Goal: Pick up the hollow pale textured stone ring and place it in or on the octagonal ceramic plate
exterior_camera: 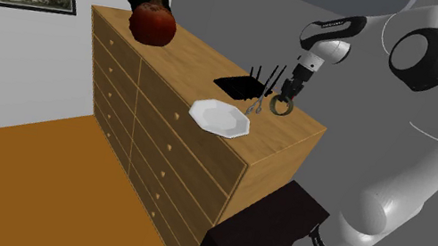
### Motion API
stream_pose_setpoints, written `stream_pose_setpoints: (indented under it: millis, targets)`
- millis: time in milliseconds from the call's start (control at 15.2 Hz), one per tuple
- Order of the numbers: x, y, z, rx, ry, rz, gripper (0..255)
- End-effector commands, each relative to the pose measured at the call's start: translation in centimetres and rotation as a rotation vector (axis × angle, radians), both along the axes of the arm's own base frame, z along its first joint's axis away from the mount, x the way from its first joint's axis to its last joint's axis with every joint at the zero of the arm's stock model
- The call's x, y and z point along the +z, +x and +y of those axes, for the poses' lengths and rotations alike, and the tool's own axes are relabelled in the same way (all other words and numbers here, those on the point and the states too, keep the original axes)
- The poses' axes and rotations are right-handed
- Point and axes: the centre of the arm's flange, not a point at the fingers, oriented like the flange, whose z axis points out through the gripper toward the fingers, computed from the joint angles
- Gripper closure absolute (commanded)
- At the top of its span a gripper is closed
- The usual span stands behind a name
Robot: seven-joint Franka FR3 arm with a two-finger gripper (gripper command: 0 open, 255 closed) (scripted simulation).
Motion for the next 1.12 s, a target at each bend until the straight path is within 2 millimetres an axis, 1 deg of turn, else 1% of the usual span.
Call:
stream_pose_setpoints:
  millis: [0,330,1056]
  targets:
    - [0.0,0.0,0.0,0.000,0.000,0.000,255]
    - [0.0,0.0,0.0,0.000,0.000,0.000,255]
    - [5.8,0.0,0.0,0.000,0.000,0.000,255]
